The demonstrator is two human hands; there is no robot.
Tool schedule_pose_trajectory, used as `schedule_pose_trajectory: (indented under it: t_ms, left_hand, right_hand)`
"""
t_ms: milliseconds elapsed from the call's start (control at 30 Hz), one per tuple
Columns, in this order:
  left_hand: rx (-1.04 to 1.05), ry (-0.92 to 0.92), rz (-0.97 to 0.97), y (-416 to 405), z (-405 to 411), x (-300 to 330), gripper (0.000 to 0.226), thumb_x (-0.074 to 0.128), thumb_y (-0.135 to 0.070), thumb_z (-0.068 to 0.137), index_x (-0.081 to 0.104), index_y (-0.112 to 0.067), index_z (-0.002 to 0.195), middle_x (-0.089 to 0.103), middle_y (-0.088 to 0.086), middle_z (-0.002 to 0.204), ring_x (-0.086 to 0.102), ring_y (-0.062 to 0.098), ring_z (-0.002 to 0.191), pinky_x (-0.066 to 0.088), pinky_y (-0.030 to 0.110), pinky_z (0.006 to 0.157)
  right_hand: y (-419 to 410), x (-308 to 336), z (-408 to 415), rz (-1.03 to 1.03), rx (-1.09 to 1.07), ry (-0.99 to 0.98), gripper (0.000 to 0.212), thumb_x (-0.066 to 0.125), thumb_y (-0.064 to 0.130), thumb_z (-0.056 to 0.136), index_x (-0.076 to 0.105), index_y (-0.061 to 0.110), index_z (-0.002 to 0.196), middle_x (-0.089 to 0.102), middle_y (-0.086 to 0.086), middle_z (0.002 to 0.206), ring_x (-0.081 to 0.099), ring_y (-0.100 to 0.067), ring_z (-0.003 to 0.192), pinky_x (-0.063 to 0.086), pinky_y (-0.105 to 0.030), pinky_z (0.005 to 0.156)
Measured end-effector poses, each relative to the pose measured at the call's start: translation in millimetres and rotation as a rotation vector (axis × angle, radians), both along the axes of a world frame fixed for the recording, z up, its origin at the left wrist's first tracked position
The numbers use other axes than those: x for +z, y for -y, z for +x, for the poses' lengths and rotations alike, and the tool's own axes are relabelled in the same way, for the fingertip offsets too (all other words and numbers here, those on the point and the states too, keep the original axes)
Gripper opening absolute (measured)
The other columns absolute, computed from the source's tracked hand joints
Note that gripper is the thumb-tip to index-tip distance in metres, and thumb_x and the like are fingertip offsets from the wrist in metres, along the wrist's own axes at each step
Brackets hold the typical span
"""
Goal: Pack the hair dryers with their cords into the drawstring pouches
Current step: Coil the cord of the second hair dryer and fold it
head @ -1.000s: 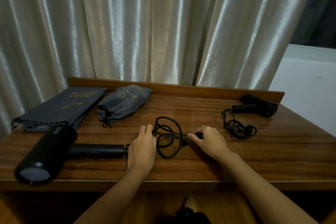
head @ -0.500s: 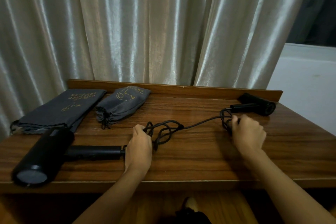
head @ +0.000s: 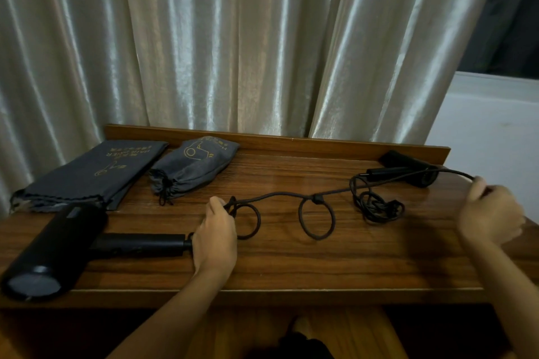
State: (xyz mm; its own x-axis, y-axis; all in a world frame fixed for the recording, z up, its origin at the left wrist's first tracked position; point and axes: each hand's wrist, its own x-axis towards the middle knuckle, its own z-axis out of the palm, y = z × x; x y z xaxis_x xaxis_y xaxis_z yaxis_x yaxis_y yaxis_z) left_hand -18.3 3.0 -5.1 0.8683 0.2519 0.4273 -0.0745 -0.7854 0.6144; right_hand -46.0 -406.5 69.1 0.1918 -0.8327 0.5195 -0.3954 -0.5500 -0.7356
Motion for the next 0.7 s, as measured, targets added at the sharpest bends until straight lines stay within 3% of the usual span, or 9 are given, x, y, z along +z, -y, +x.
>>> schedule_pose_trajectory:
  t_ms: [100, 200, 300, 433, 500, 567, 633, 700]
  left_hand:
    - [-0.019, 0.018, 0.069, 2.6, -0.4, 0.4, 0.017, 0.048, -0.029, 0.097, 0.041, -0.021, 0.110, 0.057, -0.001, 0.104, 0.059, 0.015, 0.088, 0.052, 0.033, 0.070]
    - [-0.095, 0.028, 0.135, 3.7, 0.2, -1.4, 0.037, 0.044, -0.047, 0.095, 0.043, -0.021, 0.122, 0.055, -0.003, 0.114, 0.056, 0.015, 0.104, 0.051, 0.034, 0.083]
    - [-0.150, 0.033, 0.241, 2.8, 0.5, -4.3, 0.054, 0.034, -0.058, 0.094, 0.038, -0.025, 0.137, 0.052, -0.004, 0.124, 0.050, 0.016, 0.116, 0.042, 0.035, 0.096]
    - [-0.224, 0.040, 0.226, 2.5, -0.1, -5.0, 0.048, 0.022, -0.041, 0.099, 0.039, -0.028, 0.142, 0.056, -0.004, 0.129, 0.049, 0.015, 0.117, 0.038, 0.036, 0.098]
    - [-0.244, 0.067, 0.186, 1.5, 2.3, -5.9, 0.042, 0.029, -0.034, 0.101, 0.044, -0.028, 0.140, 0.057, -0.006, 0.127, 0.048, 0.013, 0.117, 0.038, 0.035, 0.097]
    - [-0.274, 0.101, 0.122, -0.8, 4.1, -6.3, 0.032, 0.040, -0.036, 0.099, 0.048, -0.031, 0.130, 0.057, -0.012, 0.120, 0.049, 0.011, 0.113, 0.041, 0.034, 0.093]
    - [-0.296, 0.105, 0.039, -3.7, 4.6, -6.4, 0.031, 0.055, -0.042, 0.093, 0.047, -0.035, 0.122, 0.053, -0.016, 0.111, 0.050, 0.007, 0.107, 0.047, 0.034, 0.086]
    - [-0.306, 0.065, -0.059, -5.8, 5.1, -5.8, 0.051, 0.070, -0.046, 0.084, 0.040, -0.036, 0.123, 0.048, -0.018, 0.111, 0.048, 0.002, 0.104, 0.049, 0.030, 0.081]
  right_hand:
    - [-6.8, -11.5, -6.0, -0.035, 0.106, 0.038, 0.051, 0.040, 0.038, 0.103, 0.063, -0.002, 0.082, 0.054, -0.010, 0.062, 0.051, -0.024, 0.056, 0.047, -0.038, 0.064]
    - [-32.1, -24.4, -9.9, -0.011, 0.255, 0.026, 0.041, 0.042, 0.034, 0.103, 0.065, 0.001, 0.095, 0.056, -0.003, 0.063, 0.054, -0.019, 0.054, 0.043, -0.029, 0.056]
    - [-71.0, -32.5, -12.5, 0.026, 0.447, 0.011, 0.031, 0.042, 0.033, 0.104, 0.061, 0.008, 0.101, 0.062, 0.002, 0.071, 0.062, -0.016, 0.059, 0.050, -0.033, 0.053]
    - [-114.3, -40.5, -7.8, 0.130, 0.647, -0.045, 0.021, 0.042, 0.031, 0.104, 0.054, 0.015, 0.110, 0.068, 0.001, 0.085, 0.067, -0.015, 0.071, 0.058, -0.042, 0.065]
    - [-129.8, -46.8, -5.1, 0.169, 0.758, -0.108, 0.014, 0.044, 0.026, 0.103, 0.051, 0.021, 0.113, 0.069, 0.002, 0.089, 0.064, -0.008, 0.070, 0.051, -0.027, 0.058]
    - [-143.8, -51.6, -2.4, 0.229, 0.887, -0.241, 0.023, 0.046, 0.018, 0.102, 0.046, 0.027, 0.123, 0.067, 0.006, 0.093, 0.060, -0.001, 0.070, 0.041, -0.015, 0.053]
    - [-155.6, -53.9, 1.4, 0.308, 0.994, -0.362, 0.039, 0.048, 0.007, 0.098, 0.045, 0.028, 0.131, 0.063, 0.008, 0.098, 0.061, -0.005, 0.078, 0.042, -0.016, 0.055]
    - [-165.8, -52.7, 7.3, 0.344, 1.043, -0.404, 0.040, 0.048, -0.002, 0.091, 0.050, 0.022, 0.123, 0.060, 0.006, 0.101, 0.058, -0.008, 0.086, 0.042, -0.020, 0.061]
